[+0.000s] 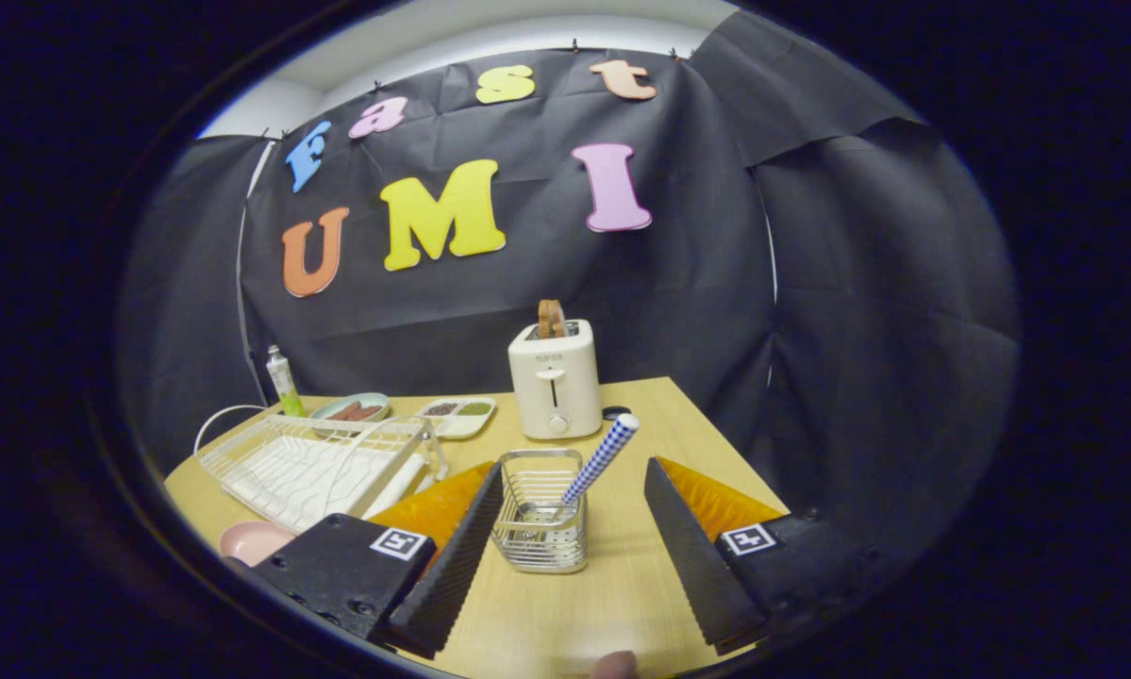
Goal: Take the plate from the dish rack, then take the spoon from the basket and place it into the plate.
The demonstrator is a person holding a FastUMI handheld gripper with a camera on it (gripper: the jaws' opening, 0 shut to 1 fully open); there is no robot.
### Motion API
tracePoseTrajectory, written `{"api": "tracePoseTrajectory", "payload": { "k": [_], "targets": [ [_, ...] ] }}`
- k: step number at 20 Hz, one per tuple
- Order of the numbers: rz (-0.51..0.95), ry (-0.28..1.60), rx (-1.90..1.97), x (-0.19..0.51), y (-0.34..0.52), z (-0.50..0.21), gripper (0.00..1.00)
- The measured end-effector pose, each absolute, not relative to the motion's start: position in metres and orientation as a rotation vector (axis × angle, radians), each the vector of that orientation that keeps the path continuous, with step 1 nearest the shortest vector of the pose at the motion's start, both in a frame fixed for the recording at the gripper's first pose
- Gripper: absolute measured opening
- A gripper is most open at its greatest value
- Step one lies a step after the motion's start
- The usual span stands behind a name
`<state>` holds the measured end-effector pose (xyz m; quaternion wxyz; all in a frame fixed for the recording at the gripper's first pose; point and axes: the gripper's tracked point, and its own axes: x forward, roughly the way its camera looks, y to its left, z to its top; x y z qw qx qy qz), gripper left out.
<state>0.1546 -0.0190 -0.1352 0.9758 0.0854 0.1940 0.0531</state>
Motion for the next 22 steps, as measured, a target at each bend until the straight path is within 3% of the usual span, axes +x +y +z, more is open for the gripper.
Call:
{"api": "tracePoseTrajectory", "payload": {
  "k": [4, 9, 11, 17, 22],
  "targets": [
    [0.109, 0.390, 0.246, 0.190, -0.020, -0.134, 0.82],
    [0.100, 0.417, 0.273, 0.197, -0.017, -0.136, 0.42],
    [0.106, 0.424, 0.291, 0.193, -0.014, -0.134, 0.30],
    [0.128, 0.440, 0.339, 0.186, 0.006, -0.114, 0.12],
    [0.035, 0.350, 0.302, 0.176, -0.008, -0.064, 0.09]
  ]
}}
